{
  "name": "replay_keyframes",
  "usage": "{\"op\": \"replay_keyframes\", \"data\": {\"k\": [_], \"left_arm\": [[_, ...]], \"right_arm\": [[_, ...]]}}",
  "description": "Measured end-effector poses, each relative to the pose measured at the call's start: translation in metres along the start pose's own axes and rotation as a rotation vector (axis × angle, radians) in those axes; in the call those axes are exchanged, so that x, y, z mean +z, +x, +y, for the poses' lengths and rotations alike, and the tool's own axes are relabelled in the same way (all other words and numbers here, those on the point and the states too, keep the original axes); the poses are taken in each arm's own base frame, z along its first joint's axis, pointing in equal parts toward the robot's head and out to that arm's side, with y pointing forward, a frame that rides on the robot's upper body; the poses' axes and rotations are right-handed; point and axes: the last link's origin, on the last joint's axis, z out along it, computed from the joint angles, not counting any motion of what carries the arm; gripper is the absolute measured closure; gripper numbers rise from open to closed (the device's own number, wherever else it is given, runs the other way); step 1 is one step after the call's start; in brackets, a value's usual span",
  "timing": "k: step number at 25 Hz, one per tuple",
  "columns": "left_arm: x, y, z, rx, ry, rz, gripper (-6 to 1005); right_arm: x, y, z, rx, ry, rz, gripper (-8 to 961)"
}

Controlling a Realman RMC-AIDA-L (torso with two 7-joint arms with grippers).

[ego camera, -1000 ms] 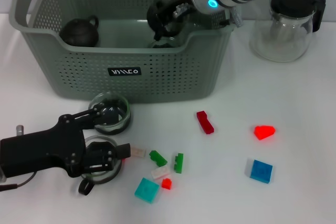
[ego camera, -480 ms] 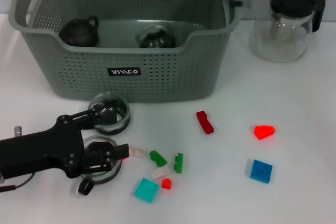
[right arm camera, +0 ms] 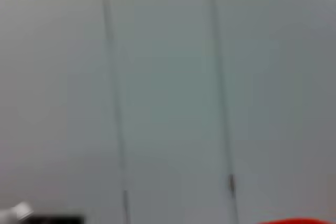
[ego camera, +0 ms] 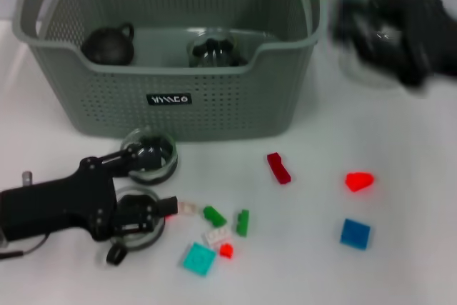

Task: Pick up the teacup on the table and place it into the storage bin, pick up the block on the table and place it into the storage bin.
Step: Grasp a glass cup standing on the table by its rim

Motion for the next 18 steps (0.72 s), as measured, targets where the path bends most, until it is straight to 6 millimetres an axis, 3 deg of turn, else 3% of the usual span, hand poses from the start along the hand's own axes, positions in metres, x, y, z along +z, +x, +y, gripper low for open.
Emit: {"op": "replay_keyframes", "data": {"k": [3, 8, 12, 18], "left_arm": [[-0.001, 0.000, 0.000, -0.001, -0.002, -0.004, 158], [-0.004, 0.005, -0.002, -0.030, -0.008, -0.026, 157], [-0.006, 0.015, -0.007, -0.111, -0.027, -0.113, 158], [-0.011, 0.048, -0.020, -0.324, 0.034, -0.290, 160]], "right_arm": [[-0.045, 0.033, 0.023, 0.027, -0.018, 0.100, 548], [-0.083, 0.069, 0.044, 0.113, -0.022, 0.312, 519], [-0.084, 0.078, 0.043, 0.159, -0.022, 0.384, 496], [-0.070, 0.082, 0.039, 0.191, -0.085, 0.440, 461]]}}
